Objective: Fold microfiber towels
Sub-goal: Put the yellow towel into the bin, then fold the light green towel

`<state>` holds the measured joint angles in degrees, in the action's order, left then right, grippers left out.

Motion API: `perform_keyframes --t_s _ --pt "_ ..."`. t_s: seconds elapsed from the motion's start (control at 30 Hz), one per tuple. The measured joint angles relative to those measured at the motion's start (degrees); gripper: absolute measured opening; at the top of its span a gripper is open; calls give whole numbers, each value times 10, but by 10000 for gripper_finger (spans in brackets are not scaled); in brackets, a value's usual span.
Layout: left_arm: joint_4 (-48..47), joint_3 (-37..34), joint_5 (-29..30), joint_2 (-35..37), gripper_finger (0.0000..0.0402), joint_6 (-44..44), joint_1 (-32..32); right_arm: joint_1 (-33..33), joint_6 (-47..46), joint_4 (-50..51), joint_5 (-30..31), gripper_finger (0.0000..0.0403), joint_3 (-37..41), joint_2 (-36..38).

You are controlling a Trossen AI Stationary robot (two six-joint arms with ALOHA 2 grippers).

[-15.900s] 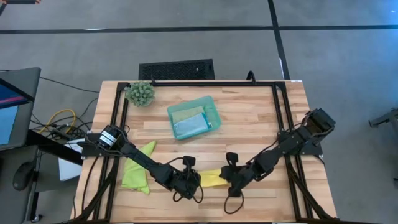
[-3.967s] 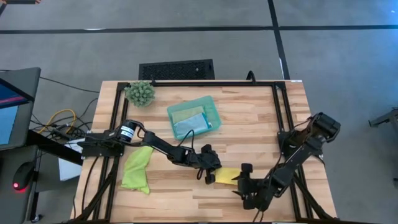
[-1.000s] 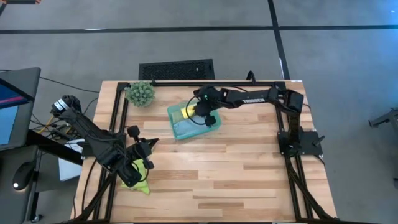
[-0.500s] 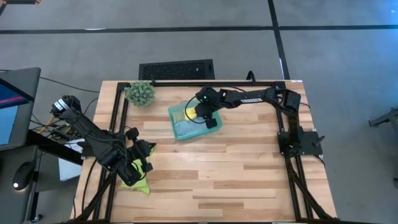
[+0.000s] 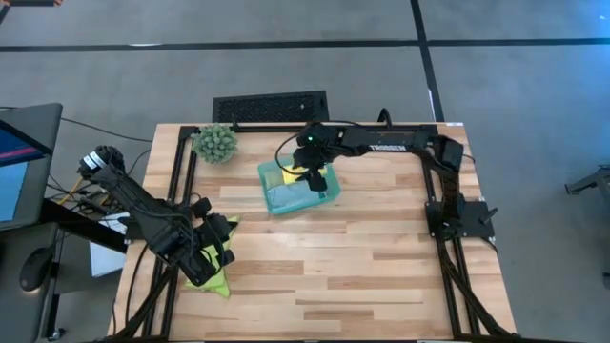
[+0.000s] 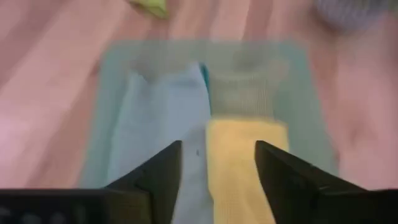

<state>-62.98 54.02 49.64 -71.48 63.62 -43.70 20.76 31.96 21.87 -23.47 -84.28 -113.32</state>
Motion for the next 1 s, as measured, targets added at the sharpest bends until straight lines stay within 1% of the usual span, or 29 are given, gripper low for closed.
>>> perform_keyframes --t_s 0.07,0.1,0.23,0.27,0.3,0.37,0.47,0.6,0.67,0.73,0.83,0.93,1.0 --pt "1 0 -5 0 0 10 0 7 -21 12 0 192 3 -20" --pt "2 0 -8 0 0 13 0 10 -32 16 1 166 4 -30" --pt "10 0 -11 0 0 16 0 19 -66 -27 1 45 2 -62" --pt "10 0 -12 0 0 16 0 16 -66 -29 12 25 3 -64" --pt "10 0 -13 0 0 15 0 13 -67 -32 12 16 3 -64" --pt "10 0 -13 0 0 6 0 10 -70 -44 2 21 -2 -64" --pt "10 0 -12 0 0 2 0 5 -74 -38 4 36 -10 -63" --pt "9 0 -2 0 0 -5 0 8 -114 -24 -2 40 -30 -55" --pt "9 0 1 0 0 -14 0 8 -129 -27 -18 44 -41 -54" --pt "7 0 4 0 0 -24 0 7 -136 -4 -38 56 -49 -54" --pt "6 0 23 0 0 -25 0 6 -117 28 -49 92 -56 -54" --pt "5 0 48 0 0 -23 0 6 -82 62 -49 142 -55 -55" --pt "5 0 70 0 1 -16 0 7 -73 67 -50 177 -55 -55"
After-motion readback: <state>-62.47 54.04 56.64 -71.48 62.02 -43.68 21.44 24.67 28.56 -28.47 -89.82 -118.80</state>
